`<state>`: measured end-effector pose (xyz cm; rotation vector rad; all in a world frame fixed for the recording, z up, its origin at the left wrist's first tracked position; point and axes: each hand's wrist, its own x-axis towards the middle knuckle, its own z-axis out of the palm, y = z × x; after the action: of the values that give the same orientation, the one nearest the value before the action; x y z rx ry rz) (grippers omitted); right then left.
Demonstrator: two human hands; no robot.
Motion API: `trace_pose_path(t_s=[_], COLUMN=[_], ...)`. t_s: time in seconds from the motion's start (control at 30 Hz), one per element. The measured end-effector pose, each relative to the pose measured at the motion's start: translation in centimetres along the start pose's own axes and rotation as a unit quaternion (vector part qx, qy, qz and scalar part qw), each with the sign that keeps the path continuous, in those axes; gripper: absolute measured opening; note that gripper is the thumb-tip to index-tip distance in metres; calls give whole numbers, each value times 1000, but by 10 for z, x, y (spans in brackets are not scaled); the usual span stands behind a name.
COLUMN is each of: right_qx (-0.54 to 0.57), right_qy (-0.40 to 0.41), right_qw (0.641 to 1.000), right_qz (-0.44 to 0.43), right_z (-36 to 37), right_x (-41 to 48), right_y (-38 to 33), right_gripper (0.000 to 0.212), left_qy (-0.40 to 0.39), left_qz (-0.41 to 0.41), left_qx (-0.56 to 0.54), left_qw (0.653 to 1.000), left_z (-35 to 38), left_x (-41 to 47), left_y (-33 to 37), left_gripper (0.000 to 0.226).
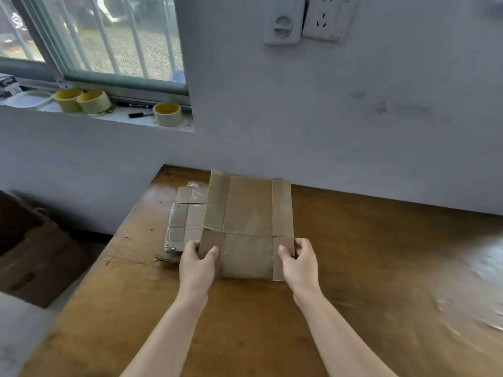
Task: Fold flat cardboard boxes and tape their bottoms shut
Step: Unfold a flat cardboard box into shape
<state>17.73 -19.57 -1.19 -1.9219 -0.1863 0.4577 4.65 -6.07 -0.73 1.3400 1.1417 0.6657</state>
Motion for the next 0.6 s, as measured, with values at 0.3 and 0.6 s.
trace_pose_path(t_s=[0.3,0.6], right_qx=[43,31], right_qy=[28,63], right_qw=[998,997], right_qz=[-20,-34], right_z=[-150,-309], right_x=[-24,-42], right_y=[40,75], right_gripper=[18,24], left_qy=[-43,-83], left_qz=[-5,-3], left_qx=[-43,-54], left_qw=[998,995], left_z=[91,195], left_x=[-118,-238], left_y=[-6,-10], left_gripper=[10,12])
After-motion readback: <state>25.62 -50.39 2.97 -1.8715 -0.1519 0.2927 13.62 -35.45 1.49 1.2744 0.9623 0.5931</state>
